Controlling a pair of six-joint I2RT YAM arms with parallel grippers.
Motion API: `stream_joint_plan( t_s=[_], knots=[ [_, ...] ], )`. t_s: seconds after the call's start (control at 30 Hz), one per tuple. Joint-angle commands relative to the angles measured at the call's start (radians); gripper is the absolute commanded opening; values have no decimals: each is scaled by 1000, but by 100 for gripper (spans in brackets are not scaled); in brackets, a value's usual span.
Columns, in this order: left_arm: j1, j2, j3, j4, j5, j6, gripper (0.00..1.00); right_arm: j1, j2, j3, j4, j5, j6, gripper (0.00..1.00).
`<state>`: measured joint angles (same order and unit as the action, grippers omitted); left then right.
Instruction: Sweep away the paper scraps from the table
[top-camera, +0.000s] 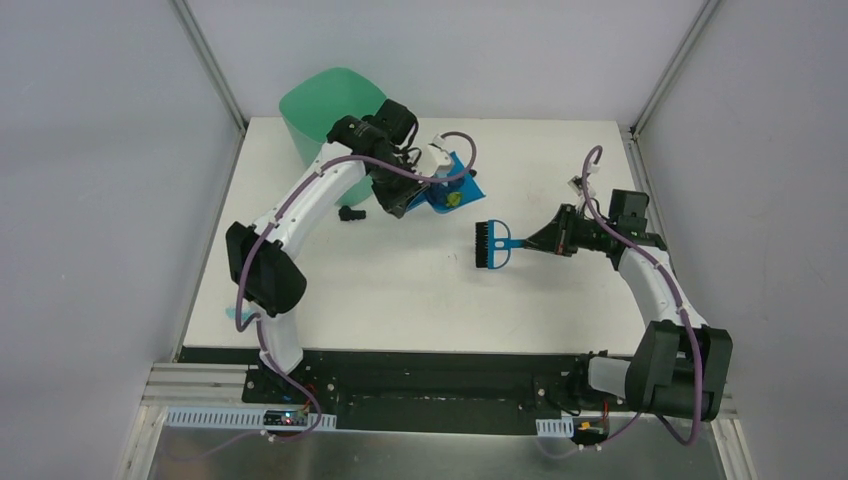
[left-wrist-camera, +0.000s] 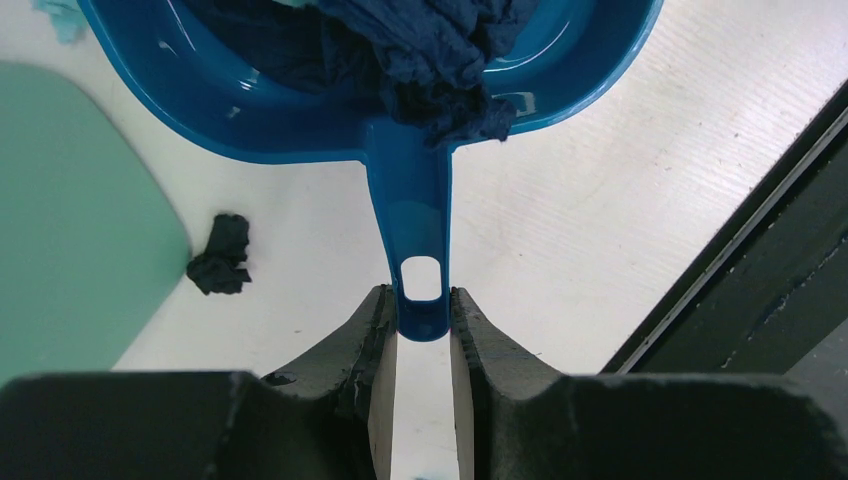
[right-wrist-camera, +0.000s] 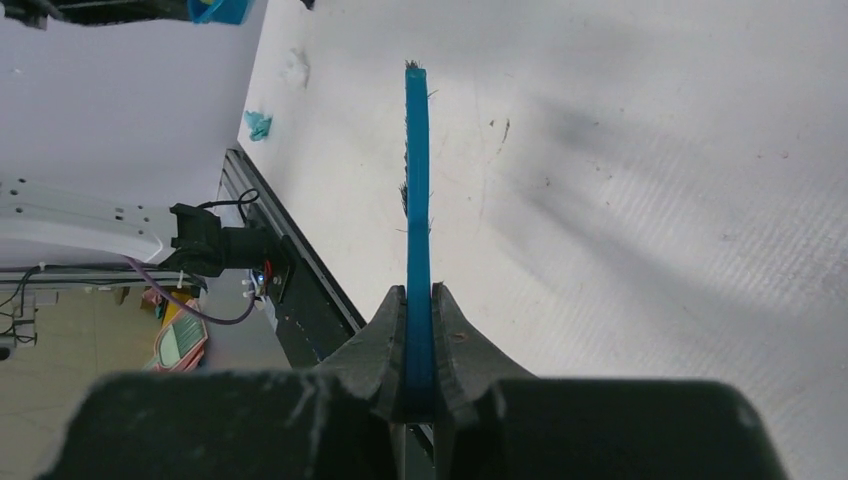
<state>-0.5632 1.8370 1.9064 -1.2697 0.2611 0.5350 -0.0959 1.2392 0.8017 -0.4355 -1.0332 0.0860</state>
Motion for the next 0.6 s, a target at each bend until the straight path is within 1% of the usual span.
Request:
stream_joint_plan(
  t_s=[0.0,0.17,0.23,0.37,0.57],
  knots=[
    [31,83,167,-49,11,8,4,-13,-14,4,77,-96,13,0],
    [60,185,370,-87,24,7,3,-17,-17,-2,72,-96,5,0],
    [69,207,421,-89,35,-3,3,-19,-22,-4,72,-94,4,0],
    [80,218,446,-86,43,-12,3,-21,-16,-6,71,-93,1,0],
    [101,152,440,-83,31,-19,3,-22,5,0,64,-92,-9,0]
  ],
)
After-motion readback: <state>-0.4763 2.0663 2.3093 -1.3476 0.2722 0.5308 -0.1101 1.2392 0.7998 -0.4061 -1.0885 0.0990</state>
